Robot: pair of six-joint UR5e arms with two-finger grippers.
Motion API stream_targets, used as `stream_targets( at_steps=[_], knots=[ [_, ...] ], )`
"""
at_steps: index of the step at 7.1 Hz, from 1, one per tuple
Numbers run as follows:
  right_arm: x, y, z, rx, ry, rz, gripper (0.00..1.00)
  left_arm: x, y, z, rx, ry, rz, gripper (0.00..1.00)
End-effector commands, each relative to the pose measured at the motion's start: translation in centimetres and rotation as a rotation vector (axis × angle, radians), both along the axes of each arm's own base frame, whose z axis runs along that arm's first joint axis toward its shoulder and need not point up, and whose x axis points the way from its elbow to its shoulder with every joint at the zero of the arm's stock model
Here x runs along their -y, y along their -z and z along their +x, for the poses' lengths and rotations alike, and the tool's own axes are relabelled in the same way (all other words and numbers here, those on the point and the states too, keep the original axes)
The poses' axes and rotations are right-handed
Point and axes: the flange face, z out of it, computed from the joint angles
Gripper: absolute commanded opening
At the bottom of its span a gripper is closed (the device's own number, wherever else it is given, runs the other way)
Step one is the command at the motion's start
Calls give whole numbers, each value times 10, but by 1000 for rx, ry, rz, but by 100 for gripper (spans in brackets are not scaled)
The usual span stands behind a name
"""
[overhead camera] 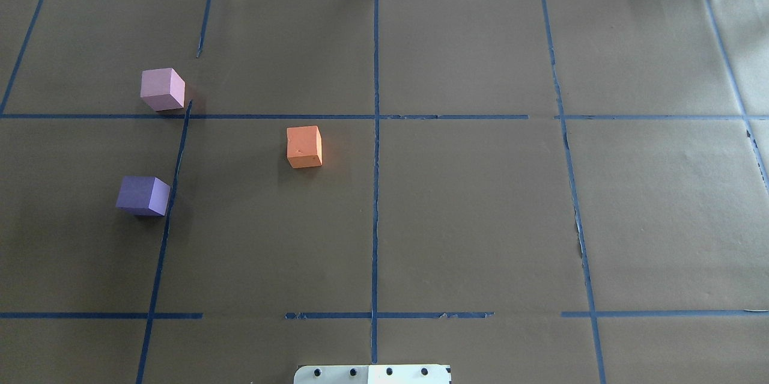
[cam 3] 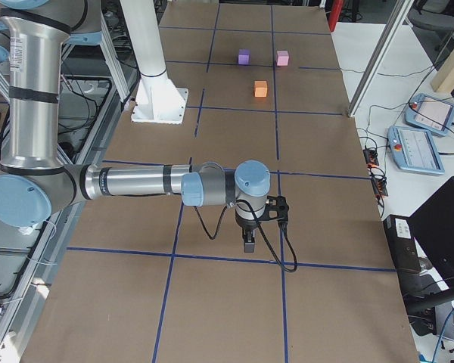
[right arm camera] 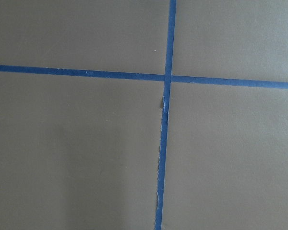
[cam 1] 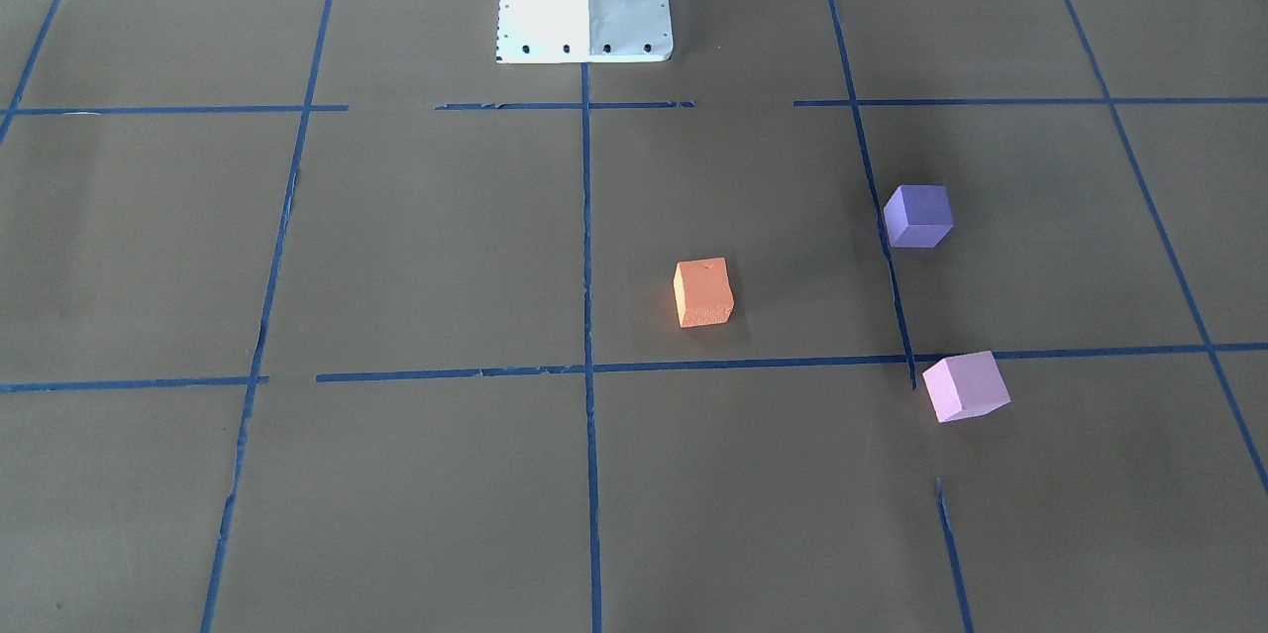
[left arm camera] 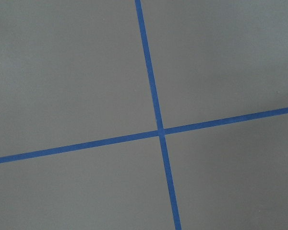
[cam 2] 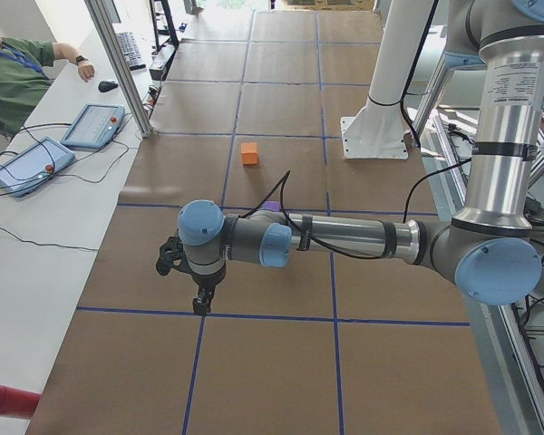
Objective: Arrange blocks in a line
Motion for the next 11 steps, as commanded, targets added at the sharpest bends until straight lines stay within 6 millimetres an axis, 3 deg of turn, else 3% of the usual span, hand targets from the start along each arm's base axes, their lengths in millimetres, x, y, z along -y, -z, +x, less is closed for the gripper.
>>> stream_targets(
  at_steps=[1,2,3,4,5,6,7,8,9,10,11],
  knots=[
    [0,0,0,0,0,0,100,2,5,1,2,-1,10,100],
    [0,0,0,0,0,0,100,4,3,11,1,-19,7,100],
    [0,1,0,0,0,2,100,19,21,56,3,-103,38,100],
    [0,1,0,0,0,2,100,43,57,84,-8,-145,103,100],
    [0,0,0,0,0,0,100,38,102,109,-18,-176,173,100],
    [0,0,0,0,0,0,100,45,128,136,-36,-168,168,100],
    [0,0,0,0,0,0,100,63,180,196,-74,-118,105,100],
    [0,0,0,0,0,0,100,65,223,268,-122,-38,-48,100],
    [0,0,0,0,0,0,100,60,273,330,-164,-17,-113,100],
    [0,1,0,0,0,2,100,48,312,386,-178,-28,-132,100],
    [0,0,0,0,0,0,100,38,338,430,-159,36,-143,100]
  ],
)
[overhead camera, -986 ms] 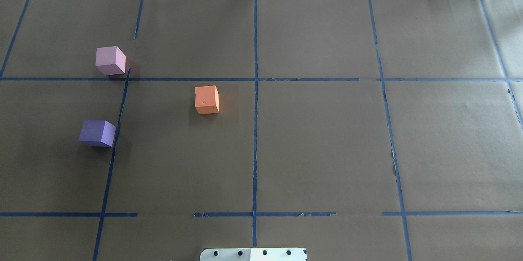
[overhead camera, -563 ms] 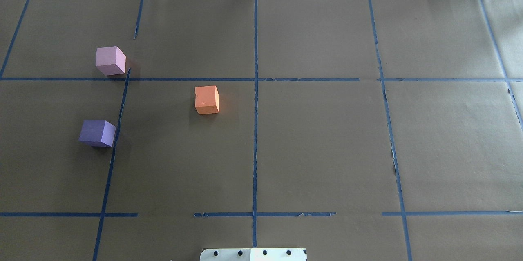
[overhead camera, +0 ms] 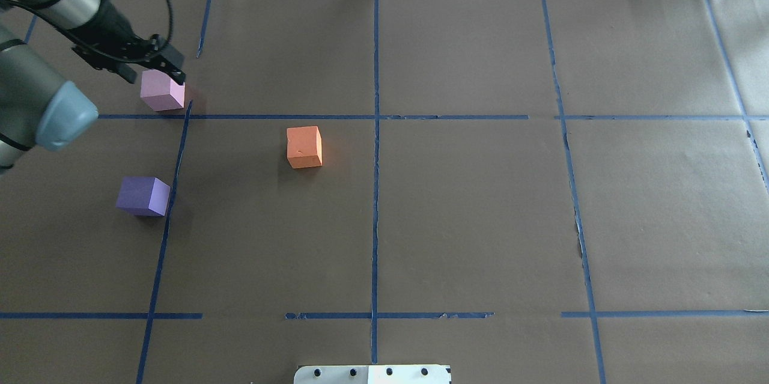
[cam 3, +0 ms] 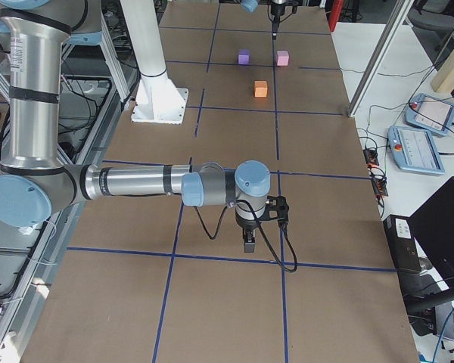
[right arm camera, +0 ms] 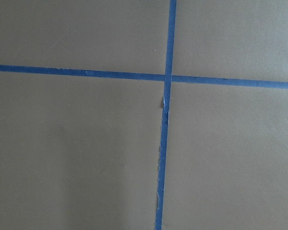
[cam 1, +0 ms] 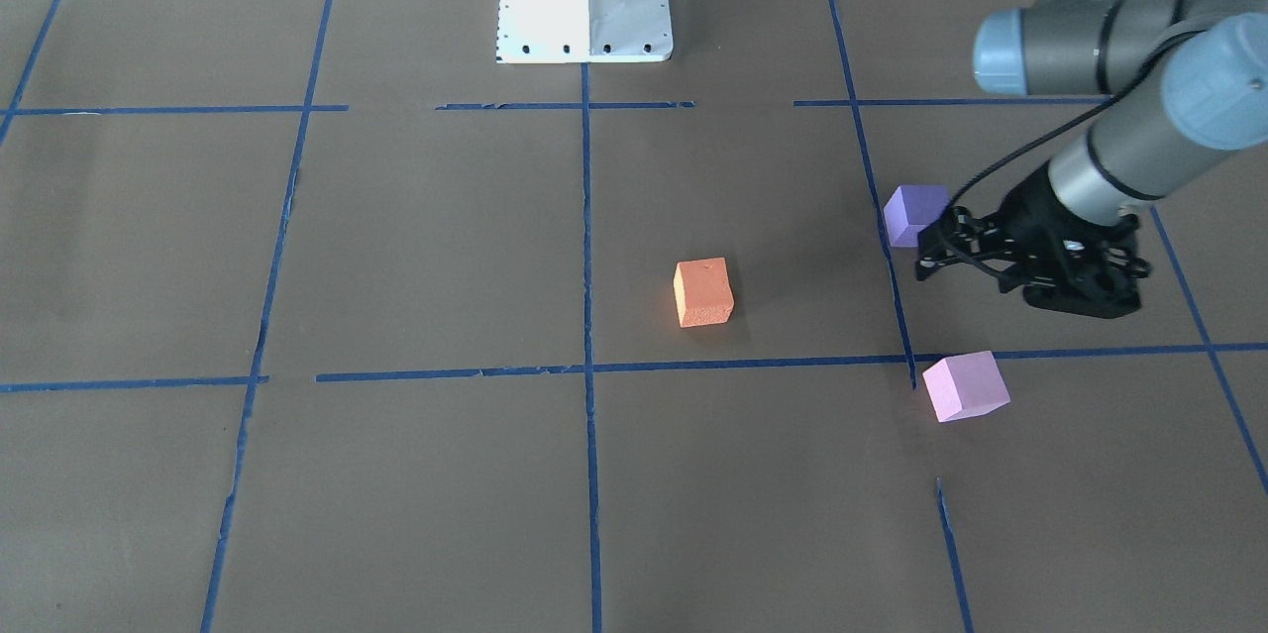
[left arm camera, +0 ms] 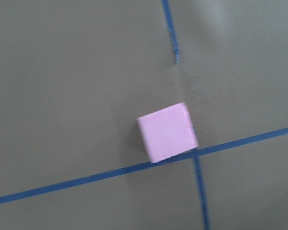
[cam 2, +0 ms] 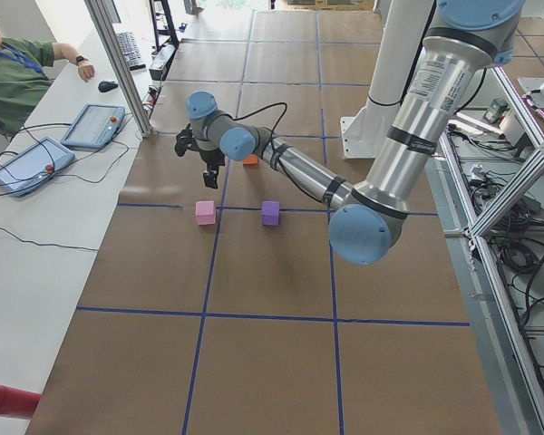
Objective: Arrange blocks in a line
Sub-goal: 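Move the left gripper over the orange cube and lower onto it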
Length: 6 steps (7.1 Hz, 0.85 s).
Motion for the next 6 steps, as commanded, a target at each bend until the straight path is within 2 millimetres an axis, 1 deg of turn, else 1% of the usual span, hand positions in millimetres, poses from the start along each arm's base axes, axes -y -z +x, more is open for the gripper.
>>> stream_targets(
  at_steps=[1,2,3,4,5,6],
  knots=[
    [0,1,0,0,0,1,100,-20,55,90,-12,108,-89,100],
    [0,0,0,0,0,0,100,-26,74,127,-25,119,-151,100],
    [0,1,0,2,0,1,100,-22,80,154,10,167,-150,100],
    [0,1,0,2,0,1,100,-34,81,175,23,179,-161,100],
    [0,0,0,0,0,0,100,-39,81,188,30,185,-187,100],
    [0,0,0,0,0,0,100,-39,75,201,50,192,-204,100]
  ],
)
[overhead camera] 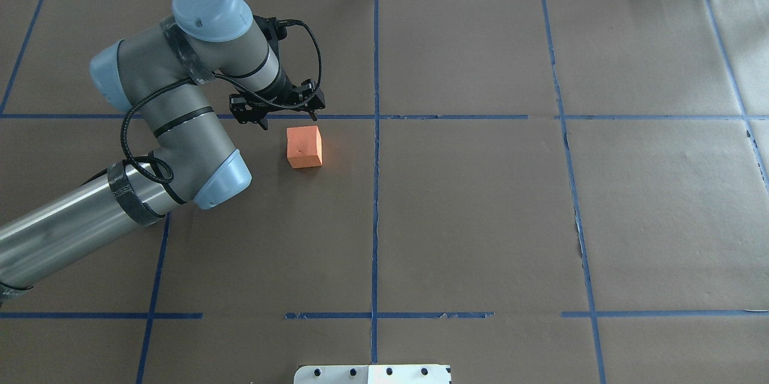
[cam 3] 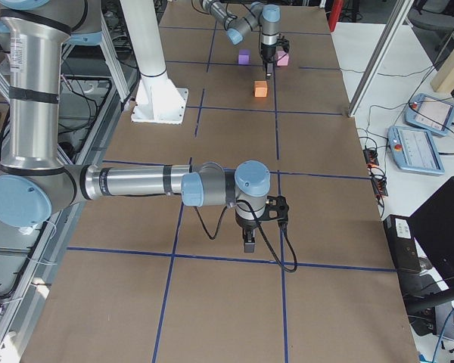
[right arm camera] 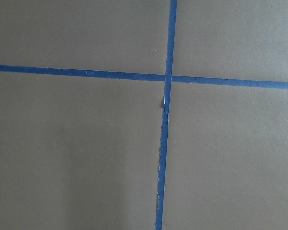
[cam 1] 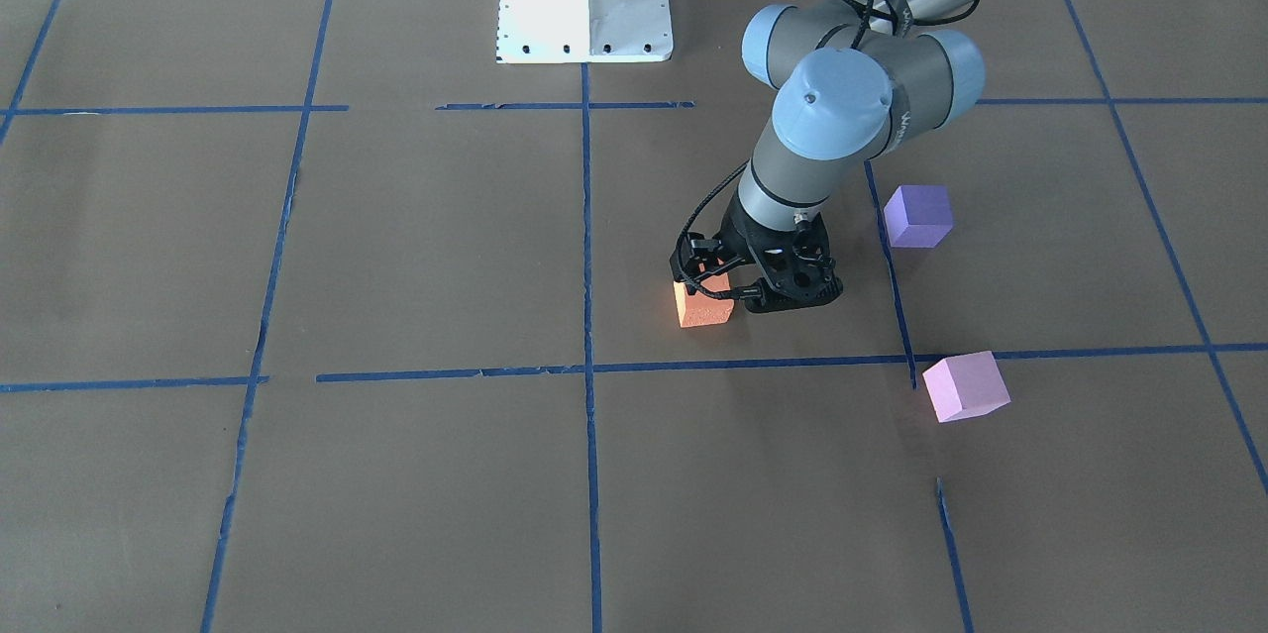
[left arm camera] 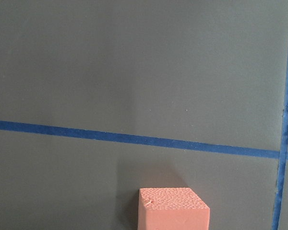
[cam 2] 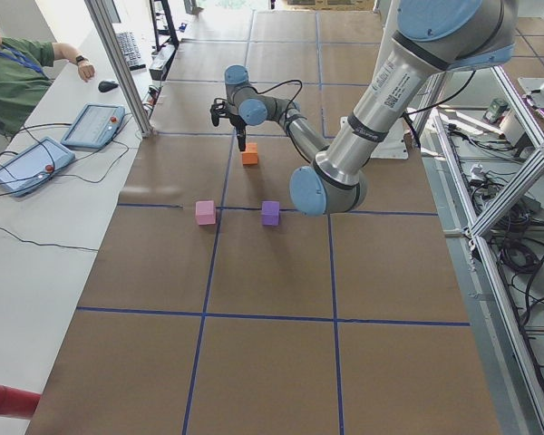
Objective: Arrange blocks in a line
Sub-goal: 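Move the left gripper over the orange cube and lower onto it, then close the left gripper on the orange cube and lift it, then carry the orange cube with the left gripper between the pink and purple cubes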
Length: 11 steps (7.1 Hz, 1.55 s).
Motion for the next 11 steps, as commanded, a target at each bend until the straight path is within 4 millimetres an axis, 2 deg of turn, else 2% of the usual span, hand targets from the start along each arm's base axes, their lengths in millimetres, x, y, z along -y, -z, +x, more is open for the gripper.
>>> stream_targets(
  at_steps=[1,2,5,7,8,9,10,11],
  knots=[
    [0,0,0,0,0,1,100,-7,-4,26,36,19,-4,100],
    [0,0,0,1,0,1,100,-11,-4,32,40,15,-3,100],
    [0,0,0,1,0,1,100,-19,-31,58,56,-12,-17,100],
    [0,0,0,-1,0,-1,100,-23,-32,65,40,-27,0,100],
    [0,0,0,0,0,1,100,-23,-32,65,41,-30,3,95],
    [0,0,0,0,0,1,100,-21,-33,63,41,-26,5,57],
    [0,0,0,0,0,1,100,-18,-31,58,38,-20,5,33],
    [0,0,0,0,0,1,100,-11,-42,44,44,-6,-5,33]
  ],
)
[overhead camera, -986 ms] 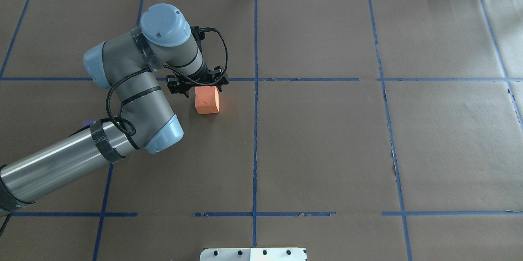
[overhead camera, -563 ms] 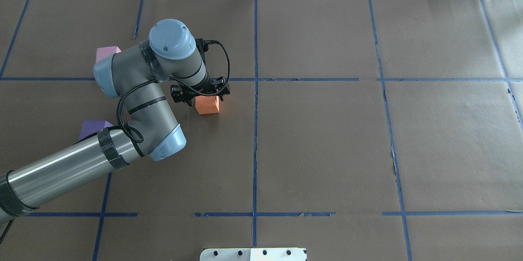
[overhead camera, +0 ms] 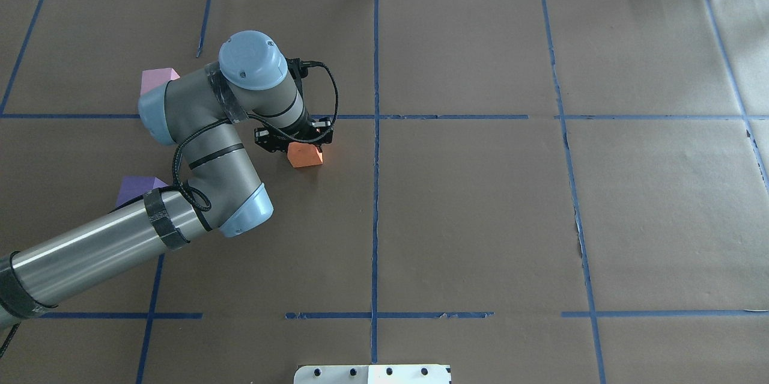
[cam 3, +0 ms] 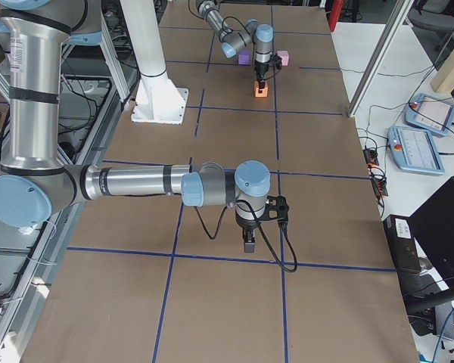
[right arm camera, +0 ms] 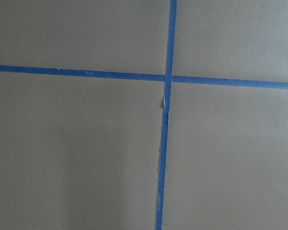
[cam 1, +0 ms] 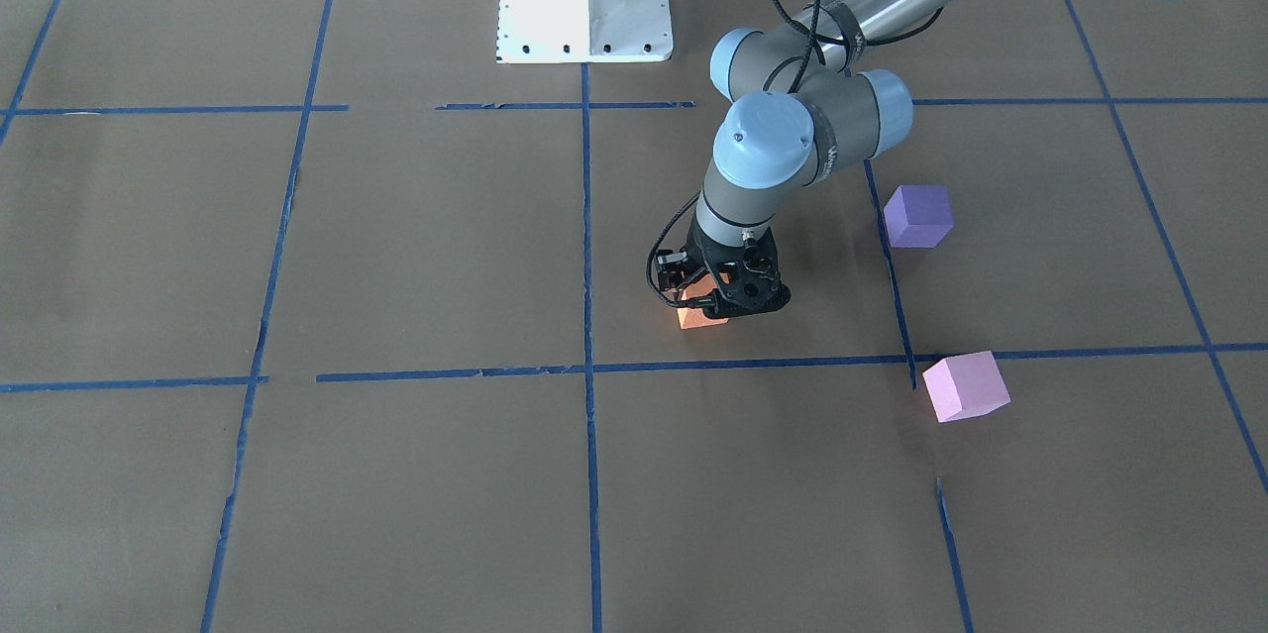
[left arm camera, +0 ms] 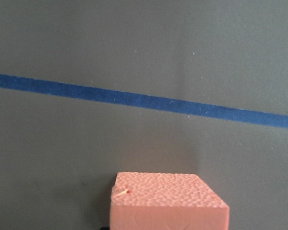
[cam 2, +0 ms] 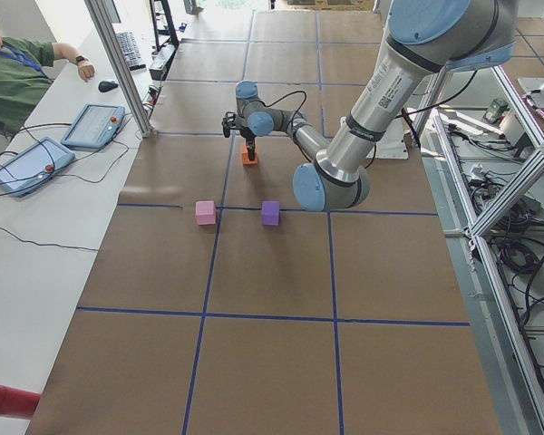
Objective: Arrange blocks in a line
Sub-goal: 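Carry the orange cube with the left gripper between the pink and purple cubes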
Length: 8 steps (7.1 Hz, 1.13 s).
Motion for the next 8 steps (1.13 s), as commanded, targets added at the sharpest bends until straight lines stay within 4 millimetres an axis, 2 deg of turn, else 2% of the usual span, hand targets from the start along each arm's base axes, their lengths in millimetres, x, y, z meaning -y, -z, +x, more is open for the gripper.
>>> stream_targets(
  at_steps=[1,2,3,6,7,8],
  knots=[
    [0,0,0,0,0,0,100,4,-30,-48,10,-2,35,36],
    [0,0,0,0,0,0,100,-4,-58,-93,25,-47,117,43],
    [0,0,0,0,0,0,100,3,-86,-131,51,-44,139,43],
    [0,0,0,0,0,0,100,9,-159,-191,101,-108,134,44],
    [0,0,0,0,0,0,100,13,-177,-208,121,-118,141,46],
    [0,-1,0,0,0,-1,100,18,-186,-219,133,-125,151,47]
  ],
)
